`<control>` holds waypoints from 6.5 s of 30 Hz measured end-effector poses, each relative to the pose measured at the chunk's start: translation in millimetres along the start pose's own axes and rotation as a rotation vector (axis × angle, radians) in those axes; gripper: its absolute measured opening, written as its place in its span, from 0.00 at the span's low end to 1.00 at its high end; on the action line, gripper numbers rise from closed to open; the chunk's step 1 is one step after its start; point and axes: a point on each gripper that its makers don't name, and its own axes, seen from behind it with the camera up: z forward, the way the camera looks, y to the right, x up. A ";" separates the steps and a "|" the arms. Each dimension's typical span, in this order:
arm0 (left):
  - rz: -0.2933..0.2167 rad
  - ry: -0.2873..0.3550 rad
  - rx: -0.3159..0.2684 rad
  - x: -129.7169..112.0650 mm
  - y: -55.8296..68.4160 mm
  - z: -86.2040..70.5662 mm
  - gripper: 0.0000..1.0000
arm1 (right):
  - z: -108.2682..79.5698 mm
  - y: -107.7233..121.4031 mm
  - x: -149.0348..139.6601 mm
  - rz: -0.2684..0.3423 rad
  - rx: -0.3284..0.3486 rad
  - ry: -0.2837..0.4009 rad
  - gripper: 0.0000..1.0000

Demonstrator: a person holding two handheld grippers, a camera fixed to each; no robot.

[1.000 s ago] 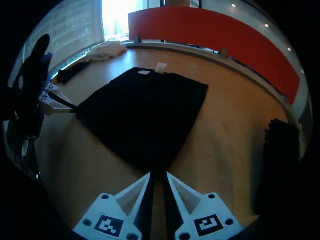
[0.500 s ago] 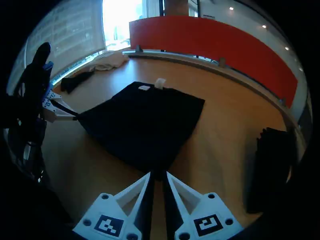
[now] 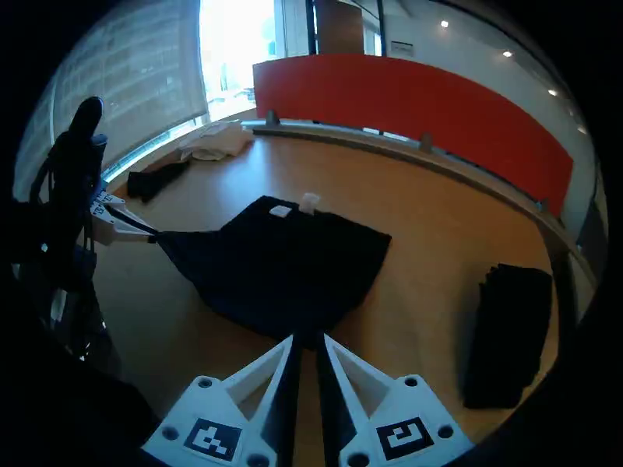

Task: Fold towel

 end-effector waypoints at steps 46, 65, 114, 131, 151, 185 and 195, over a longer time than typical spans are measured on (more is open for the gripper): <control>-0.065 0.033 -0.015 18.8 6.8 -26.4 0.09 | -27.5 -3.3 20.1 -0.002 0.019 0.006 0.13; -0.054 0.074 0.054 70.2 -39.4 51.0 0.09 | 48.1 49.3 54.4 0.014 -0.061 0.007 0.13; -0.037 0.056 0.056 79.2 -68.4 129.5 0.92 | 124.4 102.7 52.2 0.096 -0.182 -0.034 0.84; -0.071 0.056 0.099 52.9 -67.3 98.6 0.93 | 96.2 89.6 34.5 0.097 -0.180 -0.031 0.90; -0.131 0.070 0.178 19.0 -73.6 53.3 0.93 | 81.7 67.0 8.0 0.048 -0.126 -0.052 0.90; -0.270 0.066 0.282 -34.1 -90.0 -5.9 0.93 | 95.1 59.6 -47.1 -0.114 0.005 -0.178 0.68; -0.278 0.062 0.283 -40.1 -89.5 -9.2 0.93 | 99.5 62.2 -49.4 -0.124 0.025 -0.192 0.43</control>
